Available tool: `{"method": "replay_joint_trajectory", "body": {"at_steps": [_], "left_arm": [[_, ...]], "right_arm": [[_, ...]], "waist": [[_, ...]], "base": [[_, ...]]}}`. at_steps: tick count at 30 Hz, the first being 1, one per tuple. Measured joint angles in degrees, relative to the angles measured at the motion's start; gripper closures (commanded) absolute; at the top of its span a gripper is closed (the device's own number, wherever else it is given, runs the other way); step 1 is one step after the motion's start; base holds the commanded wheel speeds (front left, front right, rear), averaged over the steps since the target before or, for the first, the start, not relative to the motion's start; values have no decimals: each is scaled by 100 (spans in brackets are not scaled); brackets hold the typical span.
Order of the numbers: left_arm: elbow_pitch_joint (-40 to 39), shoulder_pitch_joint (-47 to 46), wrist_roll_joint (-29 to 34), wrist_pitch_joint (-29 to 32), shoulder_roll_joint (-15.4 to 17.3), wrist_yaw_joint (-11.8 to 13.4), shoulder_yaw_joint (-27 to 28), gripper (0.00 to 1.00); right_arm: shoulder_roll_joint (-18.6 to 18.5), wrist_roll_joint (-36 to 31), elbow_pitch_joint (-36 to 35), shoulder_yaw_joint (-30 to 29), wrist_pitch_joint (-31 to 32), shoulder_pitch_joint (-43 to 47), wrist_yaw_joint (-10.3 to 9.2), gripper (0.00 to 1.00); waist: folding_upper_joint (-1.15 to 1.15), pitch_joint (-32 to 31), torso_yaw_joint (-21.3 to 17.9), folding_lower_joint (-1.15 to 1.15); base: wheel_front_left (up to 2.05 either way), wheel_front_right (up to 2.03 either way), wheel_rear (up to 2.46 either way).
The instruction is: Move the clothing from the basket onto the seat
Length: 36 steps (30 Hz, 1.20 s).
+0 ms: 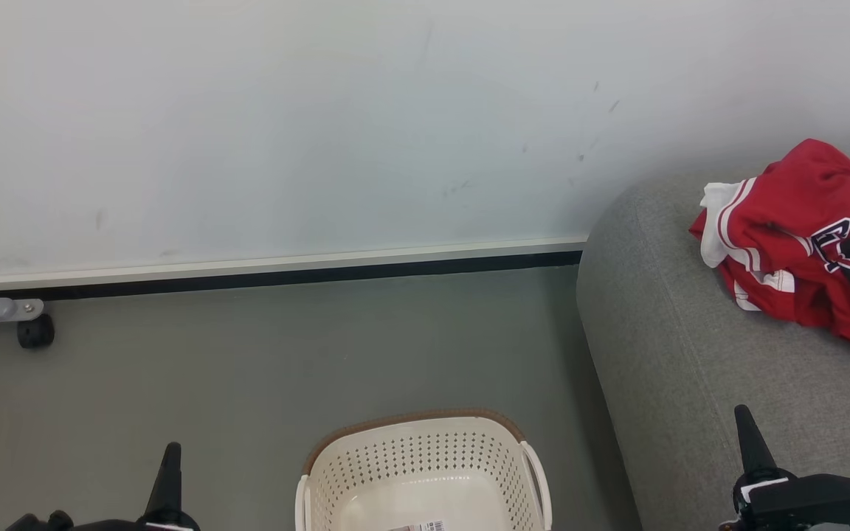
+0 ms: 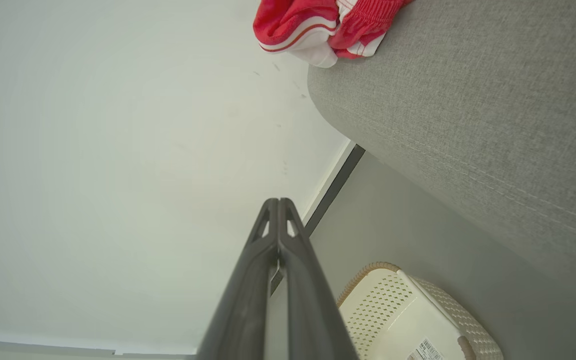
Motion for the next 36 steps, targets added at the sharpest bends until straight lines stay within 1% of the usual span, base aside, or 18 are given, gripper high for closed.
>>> {"method": "replay_joint_trajectory", "body": {"at_steps": [15,26,29,32,36], "left_arm": [[134,-231,-994,304,-75,-203,178,100],[226,-425,-1714,514,-121,-400,315,100],[248,-458,-1947,571,-144,-437,348,100],[282,-509,-2105,637,-153,-455,382,100],[285,-541,-2218,661,-162,-498,392,100]], "right_arm": [[129,1053,67,-422,301,-41,197,100],[214,1825,114,-726,519,-80,345,100],[242,2015,125,-813,575,-110,356,100],[259,2251,134,-894,621,-146,408,100],[266,2292,140,-920,651,-148,430,100]], "waist": [[0,20,30,0],[0,35,52,0],[0,39,58,0],[0,43,65,0],[0,43,65,0]], "base": [[0,0,0],[0,0,0],[0,0,0],[0,0,0],[0,0,0]]}}
